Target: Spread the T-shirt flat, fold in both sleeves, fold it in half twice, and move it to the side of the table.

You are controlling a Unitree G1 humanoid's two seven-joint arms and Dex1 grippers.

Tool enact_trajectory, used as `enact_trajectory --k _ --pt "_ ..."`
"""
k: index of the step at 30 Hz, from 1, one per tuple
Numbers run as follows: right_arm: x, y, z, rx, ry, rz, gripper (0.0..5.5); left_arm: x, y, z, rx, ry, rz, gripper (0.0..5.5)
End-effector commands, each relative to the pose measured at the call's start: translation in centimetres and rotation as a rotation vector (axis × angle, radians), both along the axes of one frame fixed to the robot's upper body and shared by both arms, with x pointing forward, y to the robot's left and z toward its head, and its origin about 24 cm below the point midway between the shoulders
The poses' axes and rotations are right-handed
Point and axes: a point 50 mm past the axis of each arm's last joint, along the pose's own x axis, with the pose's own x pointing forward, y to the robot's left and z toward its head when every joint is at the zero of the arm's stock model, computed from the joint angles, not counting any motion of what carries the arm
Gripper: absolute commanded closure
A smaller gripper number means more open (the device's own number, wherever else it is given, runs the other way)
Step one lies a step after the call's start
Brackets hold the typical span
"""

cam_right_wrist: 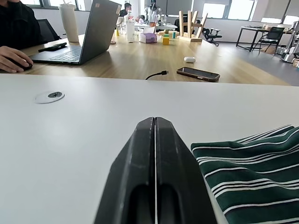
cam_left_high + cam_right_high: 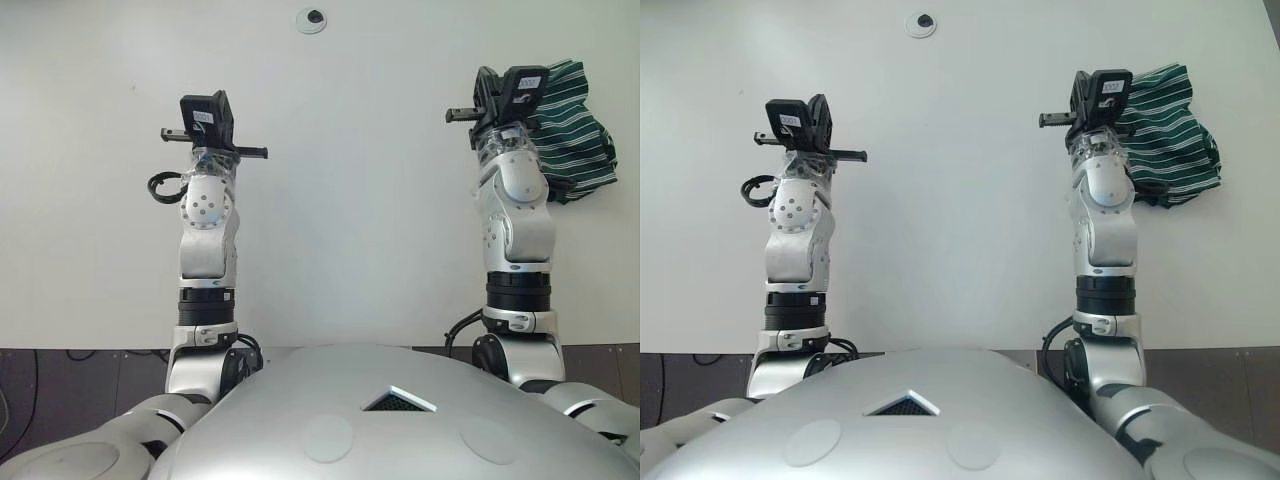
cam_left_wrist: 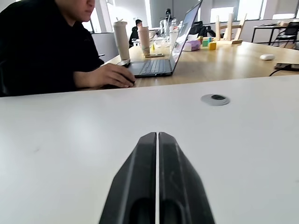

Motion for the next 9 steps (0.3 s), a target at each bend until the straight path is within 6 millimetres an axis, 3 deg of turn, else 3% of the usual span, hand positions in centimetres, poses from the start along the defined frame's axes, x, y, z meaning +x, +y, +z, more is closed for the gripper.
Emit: enact_trajectory --k 1,9 --pt "0.22 -0.04 -0.38 0.011 0.019 -0.019 5.50 0.51 0.25 -0.26 0.005 0.010 0.001 5.47" --pt "0.63 -0.86 -0.93 0.005 0.032 -0.060 5.50 0.92 -0.19 -0.56 0.006 0.033 -0.021 5.47"
